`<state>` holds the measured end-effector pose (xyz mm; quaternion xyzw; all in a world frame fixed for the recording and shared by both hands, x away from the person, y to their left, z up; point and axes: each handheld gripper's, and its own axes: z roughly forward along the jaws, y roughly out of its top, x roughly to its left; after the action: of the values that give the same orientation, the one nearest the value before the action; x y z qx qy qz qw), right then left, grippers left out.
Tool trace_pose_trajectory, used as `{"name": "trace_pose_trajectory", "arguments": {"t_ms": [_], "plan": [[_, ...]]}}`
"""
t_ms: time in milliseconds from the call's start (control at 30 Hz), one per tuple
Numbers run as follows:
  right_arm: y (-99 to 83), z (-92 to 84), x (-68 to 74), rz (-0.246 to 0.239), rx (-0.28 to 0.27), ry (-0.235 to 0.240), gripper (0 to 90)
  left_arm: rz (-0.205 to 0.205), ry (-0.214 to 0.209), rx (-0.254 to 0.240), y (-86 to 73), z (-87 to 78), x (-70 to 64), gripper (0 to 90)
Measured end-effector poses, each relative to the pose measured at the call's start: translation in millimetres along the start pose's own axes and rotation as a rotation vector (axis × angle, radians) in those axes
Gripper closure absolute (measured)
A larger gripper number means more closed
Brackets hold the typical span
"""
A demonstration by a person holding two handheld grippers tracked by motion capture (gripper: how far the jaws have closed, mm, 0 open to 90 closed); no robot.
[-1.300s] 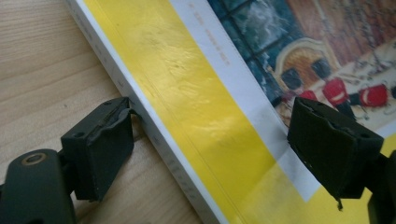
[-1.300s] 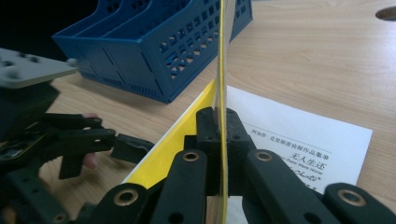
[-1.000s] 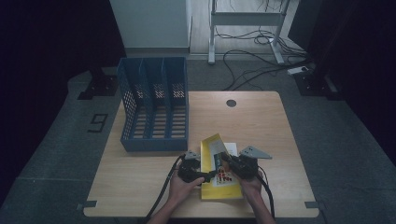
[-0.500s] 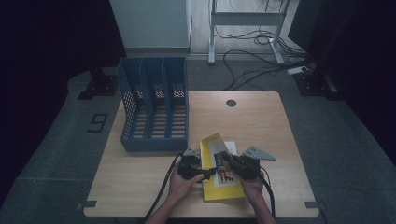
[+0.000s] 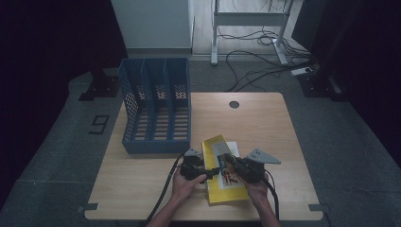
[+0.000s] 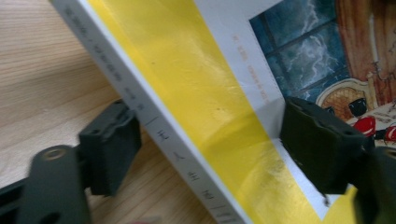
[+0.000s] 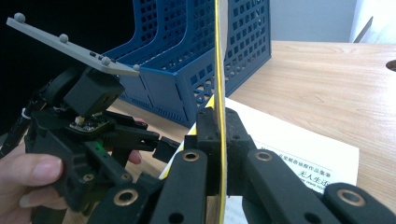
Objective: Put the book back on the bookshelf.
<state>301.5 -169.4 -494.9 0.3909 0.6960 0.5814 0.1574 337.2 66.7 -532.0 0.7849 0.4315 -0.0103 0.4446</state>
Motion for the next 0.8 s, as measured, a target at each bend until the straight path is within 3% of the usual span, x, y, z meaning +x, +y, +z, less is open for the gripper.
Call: {"name": "trace_pose_trajectory", "arguments": {"t_ms": [233,367,467,633,800], "plan": [[-0.2,0.4,-0.8,-0.038,0.052,-0.054,87.5,0.007,0.049,-0.032,-2.1,-0.3,-3.2,34.2],[-3.1,2.6,-5.0,-0.037,0.078,-0.087,87.4,0.001,0.070,-0.046,-2.1,-0.3,-4.3,40.7],[-7.0,5.4,-9.7,-0.022,0.104,-0.113,87.4,0.028,0.098,-0.069,-1.8,-2.0,-8.2,49.6],[-12.9,5.4,-20.2,0.041,0.096,-0.087,87.4,0.009,0.087,-0.067,-1.8,-1.5,-5.8,52.3],[-13.5,4.7,-22.2,0.047,0.093,-0.078,87.3,-0.021,0.060,-0.073,-0.3,-4.2,-3.0,57.0]]}}
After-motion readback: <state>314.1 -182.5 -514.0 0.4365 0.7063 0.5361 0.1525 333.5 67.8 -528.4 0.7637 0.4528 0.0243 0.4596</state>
